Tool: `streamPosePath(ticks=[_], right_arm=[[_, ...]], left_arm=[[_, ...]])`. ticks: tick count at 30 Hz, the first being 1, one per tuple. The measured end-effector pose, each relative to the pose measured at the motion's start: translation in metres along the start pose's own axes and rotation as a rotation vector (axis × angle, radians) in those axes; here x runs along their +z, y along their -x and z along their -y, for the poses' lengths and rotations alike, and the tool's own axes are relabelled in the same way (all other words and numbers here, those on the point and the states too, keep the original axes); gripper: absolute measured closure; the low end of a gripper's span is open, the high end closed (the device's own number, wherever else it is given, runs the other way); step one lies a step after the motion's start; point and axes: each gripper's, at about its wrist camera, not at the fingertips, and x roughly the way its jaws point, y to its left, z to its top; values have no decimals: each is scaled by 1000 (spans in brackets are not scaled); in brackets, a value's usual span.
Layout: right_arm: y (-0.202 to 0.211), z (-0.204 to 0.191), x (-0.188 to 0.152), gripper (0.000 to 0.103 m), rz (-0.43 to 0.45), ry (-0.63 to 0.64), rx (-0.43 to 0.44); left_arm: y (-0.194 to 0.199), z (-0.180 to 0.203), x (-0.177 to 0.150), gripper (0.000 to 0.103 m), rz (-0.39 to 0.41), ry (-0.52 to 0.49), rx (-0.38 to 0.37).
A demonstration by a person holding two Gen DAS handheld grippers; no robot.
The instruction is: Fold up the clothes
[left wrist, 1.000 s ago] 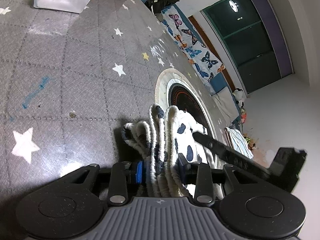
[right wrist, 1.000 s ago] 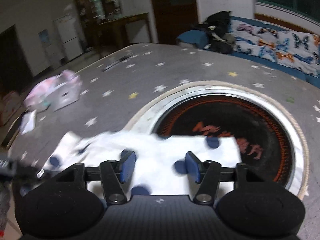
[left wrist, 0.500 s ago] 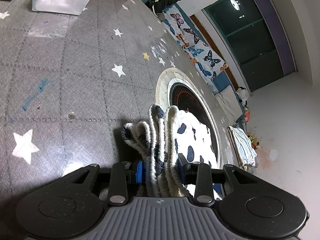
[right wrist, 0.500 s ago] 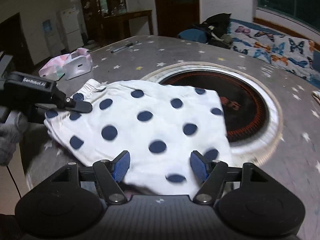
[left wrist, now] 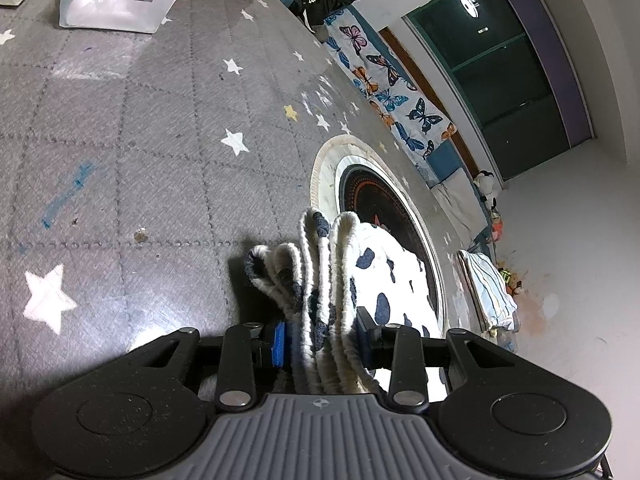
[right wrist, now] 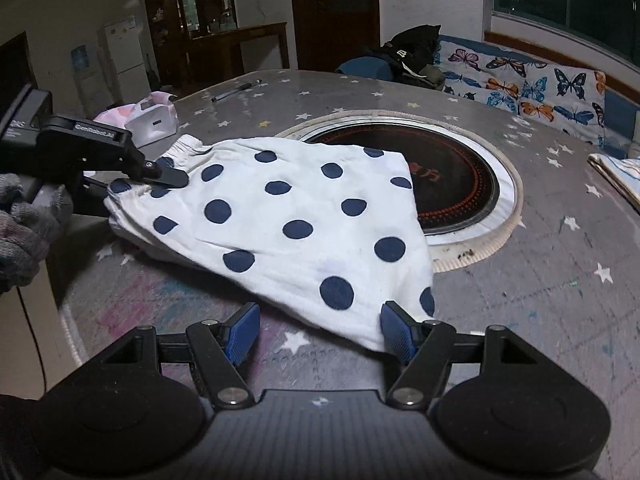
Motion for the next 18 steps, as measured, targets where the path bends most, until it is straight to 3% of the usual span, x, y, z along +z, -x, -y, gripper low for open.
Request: streamPosePath(ticks=[5,18], right_arm=[[15,8,7,34,64,-39,-20],[18,22,-9,35,-4,-101,-21]], left_arm=[[0,-1,0,66,1,-1,-1],[0,-2,0,66,0,-3,-3]])
